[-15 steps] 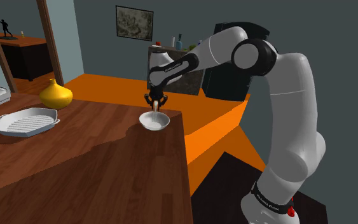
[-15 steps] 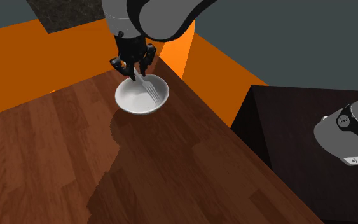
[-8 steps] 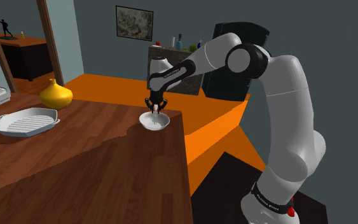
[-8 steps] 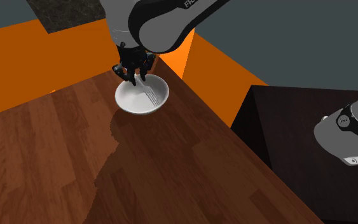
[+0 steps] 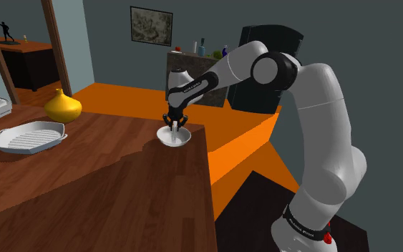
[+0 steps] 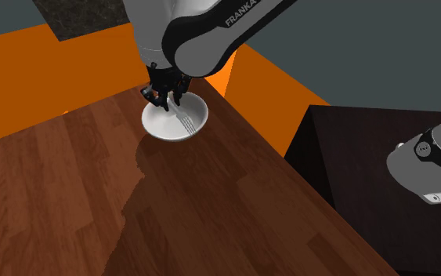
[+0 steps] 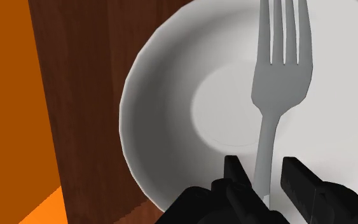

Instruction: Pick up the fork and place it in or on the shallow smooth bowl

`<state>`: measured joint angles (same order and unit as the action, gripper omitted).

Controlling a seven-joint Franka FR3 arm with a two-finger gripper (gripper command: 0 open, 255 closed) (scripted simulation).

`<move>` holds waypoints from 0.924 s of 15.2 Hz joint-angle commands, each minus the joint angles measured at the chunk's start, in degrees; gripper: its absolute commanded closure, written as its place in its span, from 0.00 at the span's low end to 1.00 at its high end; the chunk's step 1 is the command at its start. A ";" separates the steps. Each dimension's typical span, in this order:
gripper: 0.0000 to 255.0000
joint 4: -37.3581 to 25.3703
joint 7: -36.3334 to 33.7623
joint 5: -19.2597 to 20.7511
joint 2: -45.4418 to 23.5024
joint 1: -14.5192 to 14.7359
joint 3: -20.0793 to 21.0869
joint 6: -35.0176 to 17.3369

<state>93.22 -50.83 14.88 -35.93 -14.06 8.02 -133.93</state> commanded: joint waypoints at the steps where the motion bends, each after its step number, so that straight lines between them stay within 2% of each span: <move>1: 1.00 0.02 -0.01 0.02 -0.16 -0.02 -0.04 -0.10; 3: 1.00 0.02 -0.01 0.02 -0.17 -0.02 -0.03 -0.10; 4: 0.00 0.04 -0.04 0.03 -0.18 0.00 -0.04 -0.13; 9: 0.00 0.02 -0.01 0.02 -0.17 -0.02 -0.03 -0.10; 14: 0.00 0.24 0.60 -1.06 4.66 -0.15 0.81 4.50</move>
<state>93.56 -50.29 13.95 -31.73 -14.22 8.74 -130.06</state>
